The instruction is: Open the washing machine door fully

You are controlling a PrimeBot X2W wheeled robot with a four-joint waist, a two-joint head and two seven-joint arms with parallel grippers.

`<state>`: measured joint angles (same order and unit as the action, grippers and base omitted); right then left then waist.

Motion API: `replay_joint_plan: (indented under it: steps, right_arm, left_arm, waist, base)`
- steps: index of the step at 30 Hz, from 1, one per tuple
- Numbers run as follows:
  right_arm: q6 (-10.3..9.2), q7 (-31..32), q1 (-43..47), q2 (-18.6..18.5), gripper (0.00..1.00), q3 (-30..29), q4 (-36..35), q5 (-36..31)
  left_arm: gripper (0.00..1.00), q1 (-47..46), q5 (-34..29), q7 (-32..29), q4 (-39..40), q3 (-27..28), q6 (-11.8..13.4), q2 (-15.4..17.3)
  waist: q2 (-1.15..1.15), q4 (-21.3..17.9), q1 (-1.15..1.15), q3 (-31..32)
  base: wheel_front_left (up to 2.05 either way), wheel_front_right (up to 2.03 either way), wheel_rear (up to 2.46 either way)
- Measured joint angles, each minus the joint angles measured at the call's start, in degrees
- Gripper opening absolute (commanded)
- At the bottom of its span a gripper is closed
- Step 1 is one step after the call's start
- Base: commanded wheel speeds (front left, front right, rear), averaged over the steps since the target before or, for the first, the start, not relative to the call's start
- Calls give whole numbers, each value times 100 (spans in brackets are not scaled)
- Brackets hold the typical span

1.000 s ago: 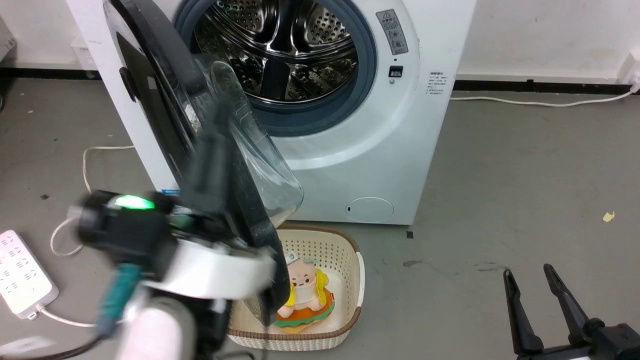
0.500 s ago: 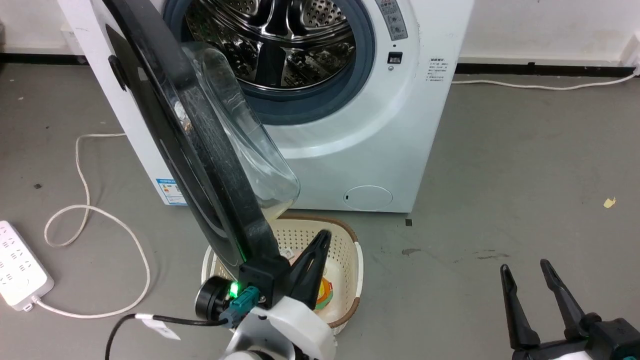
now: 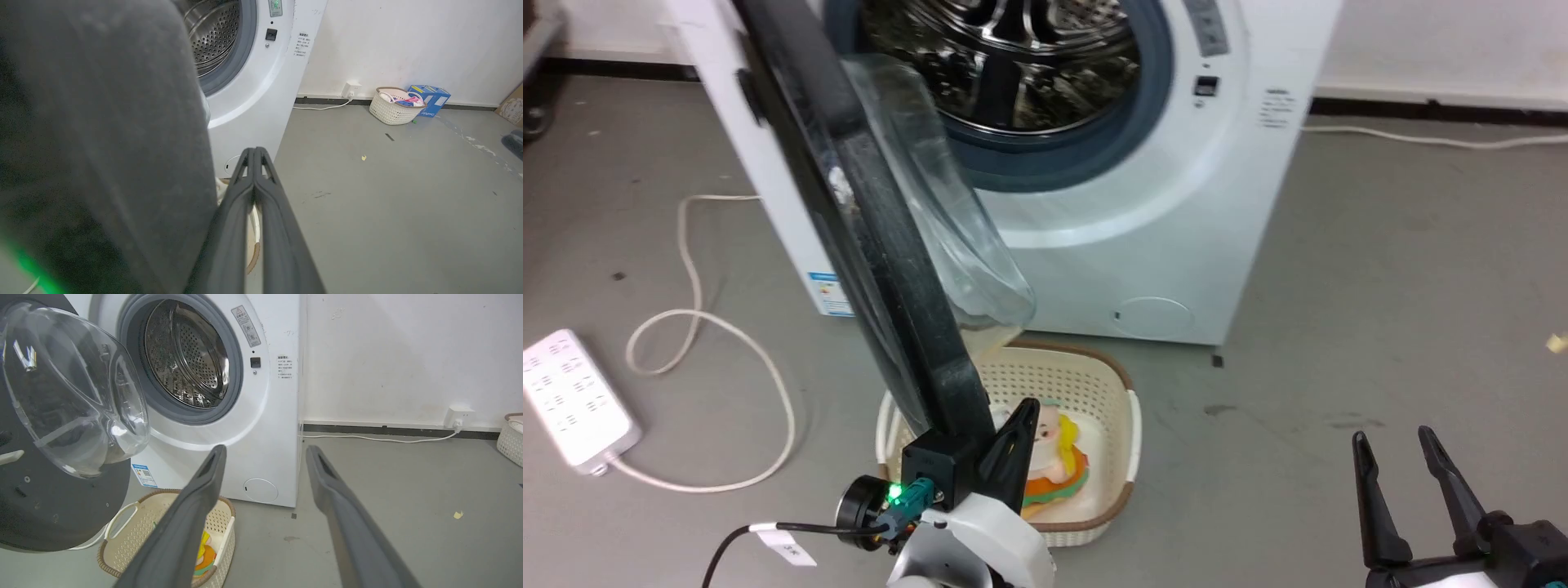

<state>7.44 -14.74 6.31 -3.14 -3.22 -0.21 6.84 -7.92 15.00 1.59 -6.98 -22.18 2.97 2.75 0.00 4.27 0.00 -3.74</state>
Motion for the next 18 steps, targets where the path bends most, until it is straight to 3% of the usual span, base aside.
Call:
replay_joint_plan:
  steps: [6, 18]
  right_arm:
    - [0, -1, 17, 1, 100, 16, 14, 23]
    - [0, -1, 40, 2, 100, 149, 10, 19]
  left_arm:
    - [0, 113, 89, 7, 21, -29, 38, 5]
    - [0, 331, 257, -1, 201, 219, 147, 222]
  waist:
    - [0, 360, -1, 109]
    - [0, 1549, -1, 200]
  base:
    - [0, 0, 0]
    - [0, 0, 0]
